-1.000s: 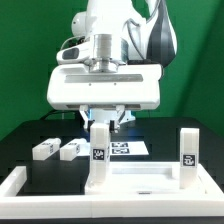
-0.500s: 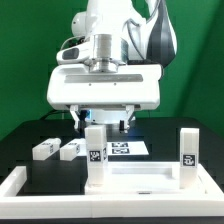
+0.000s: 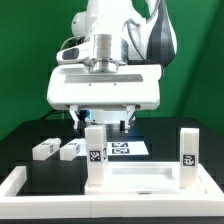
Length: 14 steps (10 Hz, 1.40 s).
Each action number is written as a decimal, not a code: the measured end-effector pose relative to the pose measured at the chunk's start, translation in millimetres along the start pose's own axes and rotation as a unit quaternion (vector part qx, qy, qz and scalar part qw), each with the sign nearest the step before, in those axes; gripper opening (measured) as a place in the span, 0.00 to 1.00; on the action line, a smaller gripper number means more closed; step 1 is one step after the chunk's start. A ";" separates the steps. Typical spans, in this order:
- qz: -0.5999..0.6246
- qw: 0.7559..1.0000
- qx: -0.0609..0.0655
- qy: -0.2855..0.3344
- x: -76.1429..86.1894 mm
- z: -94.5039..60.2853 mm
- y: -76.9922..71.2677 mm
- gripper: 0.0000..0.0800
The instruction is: Assemble desk
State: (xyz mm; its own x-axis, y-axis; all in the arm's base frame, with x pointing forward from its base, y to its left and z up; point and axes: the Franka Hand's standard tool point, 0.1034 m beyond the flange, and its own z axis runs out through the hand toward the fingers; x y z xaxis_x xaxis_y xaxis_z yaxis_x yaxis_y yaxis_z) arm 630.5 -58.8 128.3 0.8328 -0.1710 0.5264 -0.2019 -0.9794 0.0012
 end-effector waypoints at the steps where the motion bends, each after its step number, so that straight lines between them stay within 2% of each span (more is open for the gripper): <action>1: 0.000 1.000 0.000 -0.001 0.1 -0.1 0.5 0.81; 2: 0.004 0.999 0.005 -0.035 -3.4 -2.0 4.1 0.81; 3: 0.014 0.996 0.016 -0.084 -2.7 -7.8 9.0 0.81; 4: 0.018 0.996 0.019 -0.089 8.0 -8.0 11.2 0.81; 5: 0.019 0.994 0.020 -0.102 4.9 -4.3 11.7 0.81; 6: 0.024 0.984 0.033 -0.173 -4.4 -5.1 7.7 0.81; 8: 0.026 0.963 0.049 -0.263 0.1 -3.3 3.8 0.81; 9: 0.026 0.961 0.049 -0.271 3.2 1.8 4.8 0.81; 11: 0.025 0.962 0.045 -0.267 -0.8 10.8 4.7 0.81; 13: 0.026 0.963 0.044 -0.263 -1.6 12.0 4.5 0.81; 14: 0.034 0.963 0.041 -0.263 -1.7 12.1 4.5 0.67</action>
Offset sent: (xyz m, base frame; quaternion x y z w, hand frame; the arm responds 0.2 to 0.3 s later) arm 0.0146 0.0052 0.0088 0.0603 -0.1048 0.0369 0.9920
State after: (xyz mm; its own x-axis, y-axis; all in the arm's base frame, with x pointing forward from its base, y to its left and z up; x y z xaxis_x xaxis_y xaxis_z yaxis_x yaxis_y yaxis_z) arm 634.4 -64.2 117.1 0.9697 -0.2437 0.0183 -0.2409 -0.9657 -0.0973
